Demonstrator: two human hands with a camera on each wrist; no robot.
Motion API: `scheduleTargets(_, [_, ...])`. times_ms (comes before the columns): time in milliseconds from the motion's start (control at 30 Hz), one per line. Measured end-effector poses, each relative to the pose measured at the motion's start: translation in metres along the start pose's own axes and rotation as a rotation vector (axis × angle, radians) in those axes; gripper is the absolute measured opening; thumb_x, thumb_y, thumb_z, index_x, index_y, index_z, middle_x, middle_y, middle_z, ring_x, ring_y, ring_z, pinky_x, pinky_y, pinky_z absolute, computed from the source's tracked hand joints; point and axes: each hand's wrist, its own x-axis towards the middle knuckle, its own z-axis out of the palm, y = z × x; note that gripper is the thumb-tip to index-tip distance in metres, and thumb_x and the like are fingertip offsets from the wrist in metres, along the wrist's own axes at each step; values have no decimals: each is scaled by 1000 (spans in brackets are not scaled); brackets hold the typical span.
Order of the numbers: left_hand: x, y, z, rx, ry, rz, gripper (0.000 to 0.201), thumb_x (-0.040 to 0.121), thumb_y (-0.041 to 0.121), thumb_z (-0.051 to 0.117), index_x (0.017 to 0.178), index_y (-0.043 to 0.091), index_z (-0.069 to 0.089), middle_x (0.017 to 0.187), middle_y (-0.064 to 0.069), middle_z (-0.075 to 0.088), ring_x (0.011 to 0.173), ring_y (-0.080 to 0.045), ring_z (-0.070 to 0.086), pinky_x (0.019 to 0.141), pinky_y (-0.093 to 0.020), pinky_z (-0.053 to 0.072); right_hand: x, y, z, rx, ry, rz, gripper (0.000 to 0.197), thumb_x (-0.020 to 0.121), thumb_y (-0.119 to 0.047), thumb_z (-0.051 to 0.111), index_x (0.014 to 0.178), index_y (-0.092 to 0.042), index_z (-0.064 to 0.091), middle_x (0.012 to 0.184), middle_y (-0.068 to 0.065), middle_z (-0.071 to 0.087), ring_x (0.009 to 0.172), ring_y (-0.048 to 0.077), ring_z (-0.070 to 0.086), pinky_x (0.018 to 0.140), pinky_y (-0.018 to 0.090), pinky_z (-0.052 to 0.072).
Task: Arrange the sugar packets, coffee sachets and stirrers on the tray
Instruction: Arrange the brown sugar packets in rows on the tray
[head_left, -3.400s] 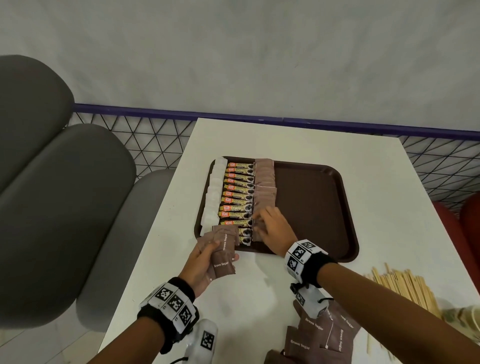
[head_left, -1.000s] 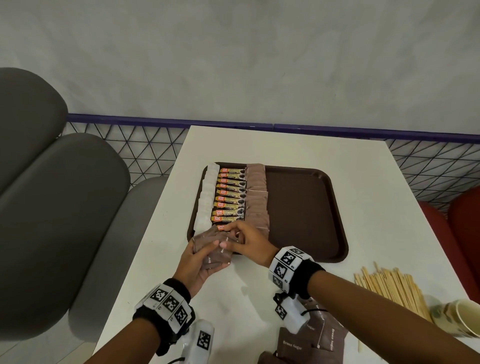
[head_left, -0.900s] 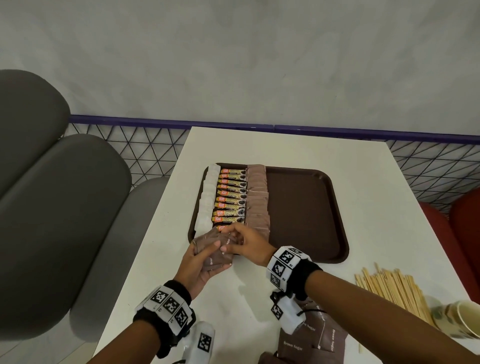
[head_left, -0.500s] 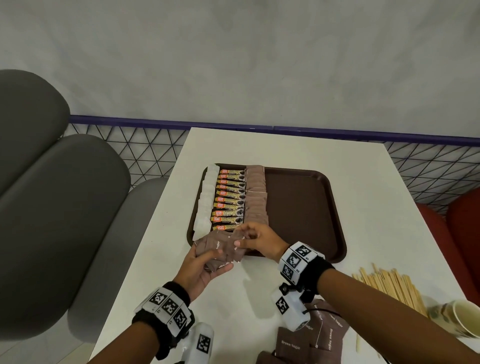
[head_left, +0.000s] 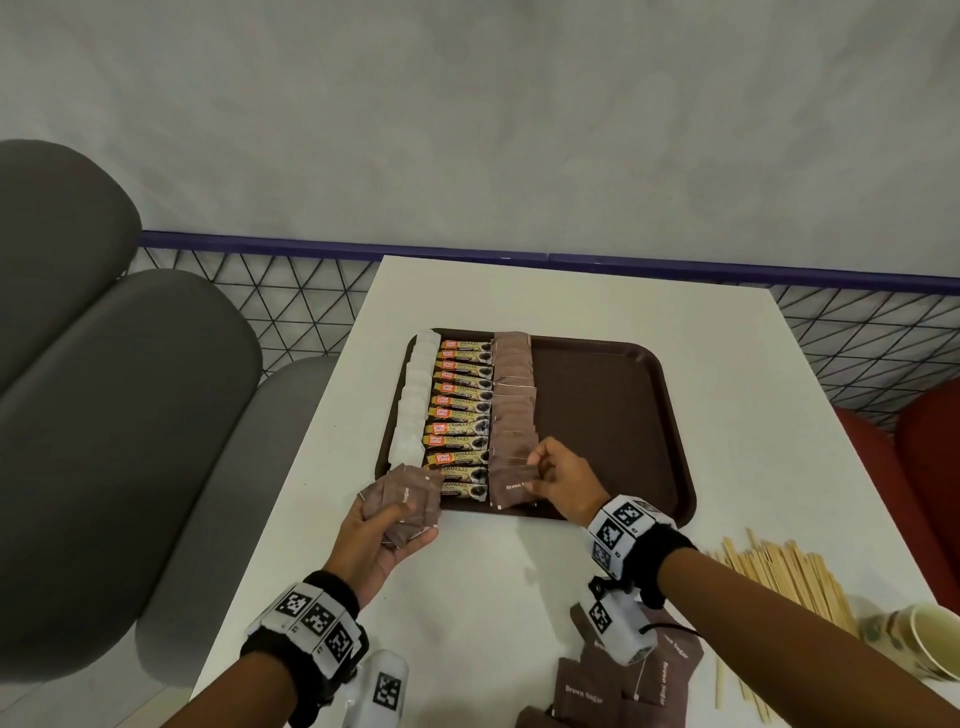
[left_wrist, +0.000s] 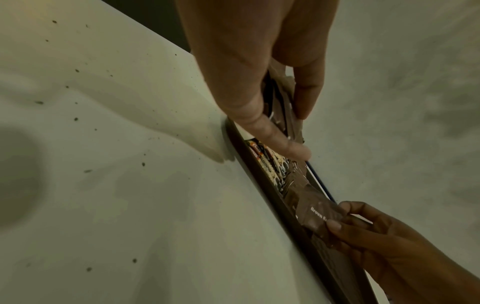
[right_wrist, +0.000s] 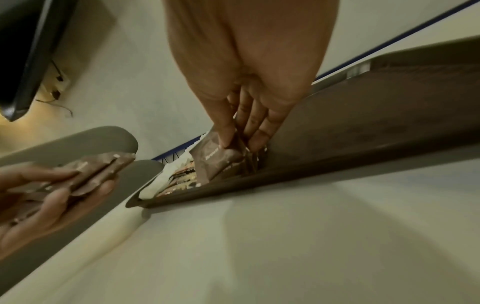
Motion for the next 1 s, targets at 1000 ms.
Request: scheduleTargets(1000, [29, 6, 41, 71, -101, -46, 40, 80, -1, 64, 116, 16, 56, 106, -11, 67, 85, -23, 70, 62, -35, 59, 5, -10, 13, -176, 138, -247, 21, 88, -27, 58, 106, -17, 56, 103, -4, 50, 104, 12, 42, 88, 24, 40])
